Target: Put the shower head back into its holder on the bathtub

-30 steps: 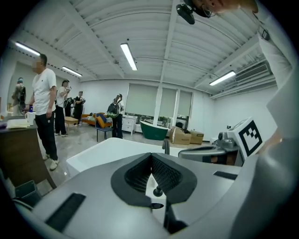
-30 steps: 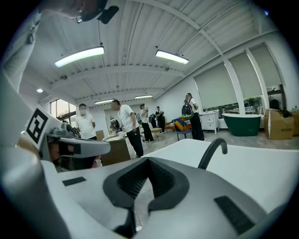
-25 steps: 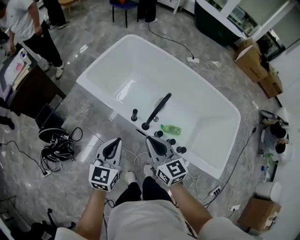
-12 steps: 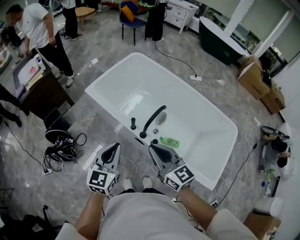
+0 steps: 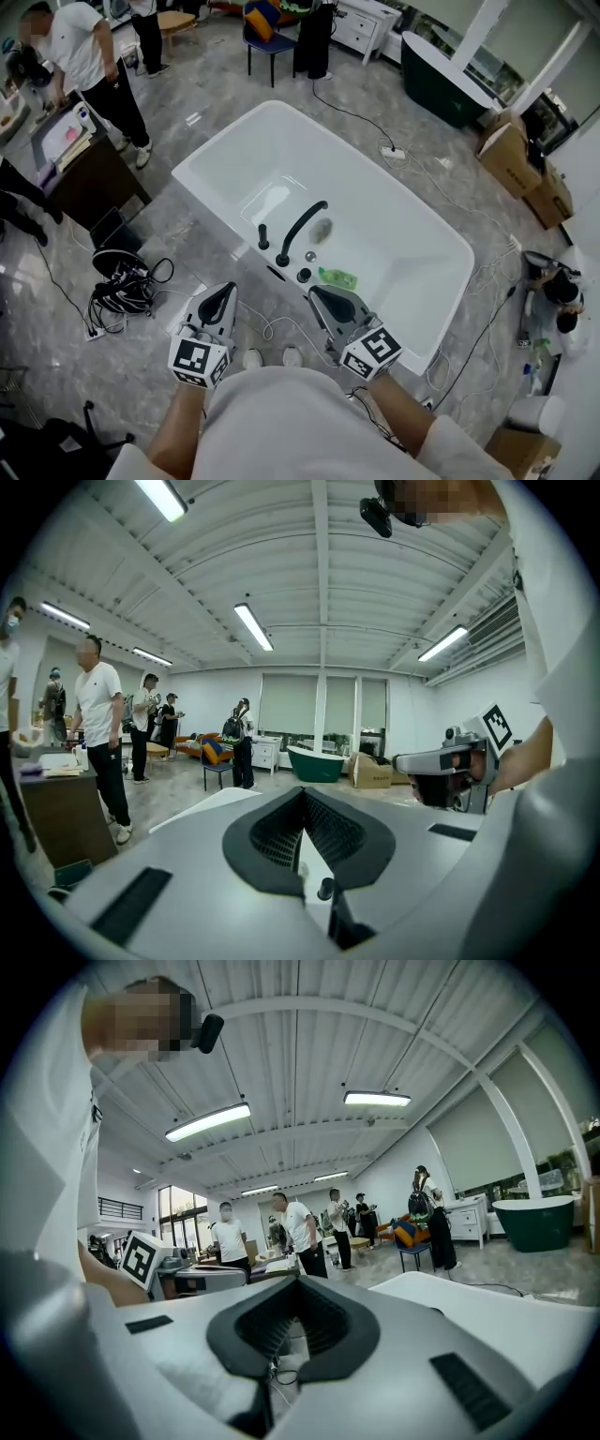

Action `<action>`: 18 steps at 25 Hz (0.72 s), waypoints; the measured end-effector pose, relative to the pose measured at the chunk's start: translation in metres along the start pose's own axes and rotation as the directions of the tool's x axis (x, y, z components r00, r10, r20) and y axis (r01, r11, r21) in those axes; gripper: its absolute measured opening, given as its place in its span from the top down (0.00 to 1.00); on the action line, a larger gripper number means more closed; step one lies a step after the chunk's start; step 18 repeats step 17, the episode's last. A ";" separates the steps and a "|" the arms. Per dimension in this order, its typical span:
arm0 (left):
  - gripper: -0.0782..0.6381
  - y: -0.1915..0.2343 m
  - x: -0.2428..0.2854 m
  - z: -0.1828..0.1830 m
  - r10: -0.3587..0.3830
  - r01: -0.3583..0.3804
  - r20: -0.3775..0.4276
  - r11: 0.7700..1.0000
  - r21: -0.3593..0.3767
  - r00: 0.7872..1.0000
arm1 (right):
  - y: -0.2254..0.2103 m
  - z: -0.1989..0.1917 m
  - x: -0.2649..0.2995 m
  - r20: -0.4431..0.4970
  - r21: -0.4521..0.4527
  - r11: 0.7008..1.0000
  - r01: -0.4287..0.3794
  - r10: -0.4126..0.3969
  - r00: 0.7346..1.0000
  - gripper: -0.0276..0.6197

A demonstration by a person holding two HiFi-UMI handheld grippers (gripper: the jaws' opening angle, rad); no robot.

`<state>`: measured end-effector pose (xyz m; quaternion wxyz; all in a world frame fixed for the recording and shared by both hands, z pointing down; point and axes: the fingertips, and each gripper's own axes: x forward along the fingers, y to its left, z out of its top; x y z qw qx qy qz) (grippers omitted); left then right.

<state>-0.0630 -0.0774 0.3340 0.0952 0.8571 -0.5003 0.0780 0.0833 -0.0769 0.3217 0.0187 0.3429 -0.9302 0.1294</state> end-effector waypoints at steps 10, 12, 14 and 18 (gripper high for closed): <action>0.88 -0.005 -0.002 0.005 -0.004 0.004 0.002 1.000 0.009 1.000 | 0.003 0.000 -0.005 -0.006 -0.034 0.999 -0.011 0.011 1.000 0.93; 0.88 -0.005 -0.004 0.005 -0.004 0.004 0.002 1.000 0.010 1.000 | 0.003 0.000 -0.006 -0.008 -0.036 0.999 -0.006 0.006 1.000 0.93; 0.88 -0.004 -0.004 0.005 -0.003 0.003 0.003 1.000 0.012 1.000 | 0.001 0.001 -0.007 -0.010 -0.039 0.999 -0.004 0.004 1.000 0.93; 0.88 -0.003 -0.004 0.007 -0.002 0.002 0.005 1.000 0.014 1.000 | -0.001 0.002 -0.008 -0.011 -0.044 0.999 -0.001 0.000 1.000 0.93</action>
